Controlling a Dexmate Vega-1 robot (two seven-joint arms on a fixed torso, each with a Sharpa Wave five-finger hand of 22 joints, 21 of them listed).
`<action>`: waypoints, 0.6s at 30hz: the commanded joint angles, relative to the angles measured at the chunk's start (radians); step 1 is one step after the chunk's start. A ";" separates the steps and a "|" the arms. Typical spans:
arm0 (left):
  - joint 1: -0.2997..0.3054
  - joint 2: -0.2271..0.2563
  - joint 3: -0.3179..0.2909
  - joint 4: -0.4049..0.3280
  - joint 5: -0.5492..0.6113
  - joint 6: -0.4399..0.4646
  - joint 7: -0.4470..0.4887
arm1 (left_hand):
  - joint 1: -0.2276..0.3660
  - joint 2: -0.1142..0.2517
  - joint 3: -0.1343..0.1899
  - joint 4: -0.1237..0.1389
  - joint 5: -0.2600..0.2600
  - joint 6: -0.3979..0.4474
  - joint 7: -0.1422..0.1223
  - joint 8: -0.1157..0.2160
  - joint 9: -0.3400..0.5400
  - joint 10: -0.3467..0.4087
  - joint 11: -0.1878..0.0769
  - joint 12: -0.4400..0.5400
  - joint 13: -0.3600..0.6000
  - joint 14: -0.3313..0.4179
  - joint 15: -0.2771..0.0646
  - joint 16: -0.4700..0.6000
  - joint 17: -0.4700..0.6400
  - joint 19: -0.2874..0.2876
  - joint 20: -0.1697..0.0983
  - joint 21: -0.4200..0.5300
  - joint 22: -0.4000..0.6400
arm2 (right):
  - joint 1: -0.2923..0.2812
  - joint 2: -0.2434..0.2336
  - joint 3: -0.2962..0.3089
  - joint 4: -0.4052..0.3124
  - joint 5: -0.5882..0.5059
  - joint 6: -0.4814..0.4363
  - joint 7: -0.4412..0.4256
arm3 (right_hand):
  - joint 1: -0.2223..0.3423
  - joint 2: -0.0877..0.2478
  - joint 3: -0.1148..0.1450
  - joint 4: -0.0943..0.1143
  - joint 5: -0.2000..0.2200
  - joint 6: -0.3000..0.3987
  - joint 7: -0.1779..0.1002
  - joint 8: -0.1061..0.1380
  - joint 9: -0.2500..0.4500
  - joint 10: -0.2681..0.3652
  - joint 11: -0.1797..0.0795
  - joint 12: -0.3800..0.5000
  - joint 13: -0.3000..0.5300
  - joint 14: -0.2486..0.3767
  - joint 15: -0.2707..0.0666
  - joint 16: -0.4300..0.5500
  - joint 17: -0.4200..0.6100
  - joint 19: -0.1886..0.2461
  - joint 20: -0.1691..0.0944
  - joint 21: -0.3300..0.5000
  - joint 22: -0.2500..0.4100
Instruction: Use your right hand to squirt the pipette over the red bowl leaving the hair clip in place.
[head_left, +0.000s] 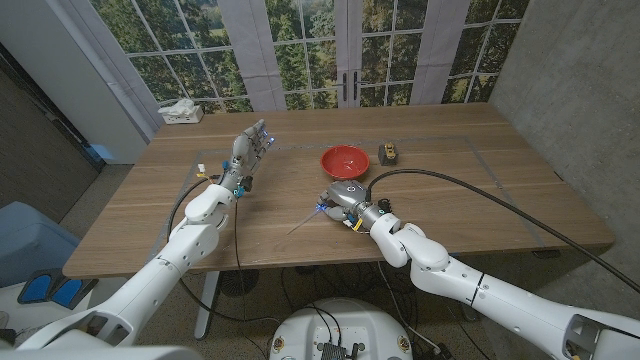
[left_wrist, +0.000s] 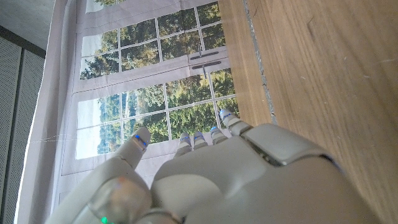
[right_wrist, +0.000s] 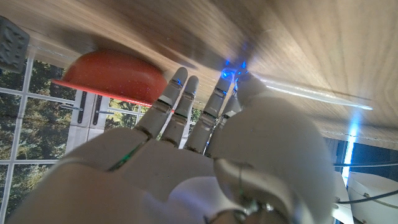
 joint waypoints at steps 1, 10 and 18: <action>0.003 0.001 -0.002 -0.004 -0.001 -0.002 0.001 | -0.002 0.072 0.004 -0.005 0.002 0.009 -0.005 0.000 0.005 0.002 0.004 0.000 0.005 -0.023 -0.086 -0.003 0.004 0.008 -0.046 -0.003 0.003 | -0.003 -0.005 0.002 0.018 0.008 0.020 -0.063 | 0.022 0.017 -0.010 0.002 0.009 0.068 0.000 0.010 0.011 0.032 0.006 0.023 0.030 0.043 -0.189 0.018 0.011 0.012 -0.022 0.010 0.004; 0.002 0.003 0.001 -0.011 0.001 -0.002 -0.002 | 0.000 0.068 0.003 -0.009 0.002 0.010 -0.006 0.000 0.005 0.003 0.003 0.000 0.005 -0.023 -0.087 -0.003 0.003 0.008 -0.045 -0.003 0.003 | -0.023 -0.015 0.020 0.012 0.012 0.039 -0.143 | 0.042 0.021 -0.010 -0.003 0.011 0.072 0.002 0.013 0.013 0.045 0.009 0.036 0.051 0.075 -0.191 0.027 0.017 0.026 -0.026 0.019 0.005; -0.002 0.004 0.004 -0.016 0.007 -0.001 -0.002 | 0.002 0.064 0.002 -0.015 0.001 0.011 -0.007 0.000 0.005 0.004 0.000 0.001 0.005 -0.020 -0.088 -0.003 0.002 0.009 -0.041 -0.003 0.002 | -0.047 -0.022 0.040 -0.001 -0.002 0.041 -0.232 | 0.049 0.019 -0.011 -0.003 0.011 0.068 -0.001 0.011 0.014 0.040 0.014 0.037 0.059 0.082 -0.191 0.025 0.017 0.034 -0.031 0.024 0.005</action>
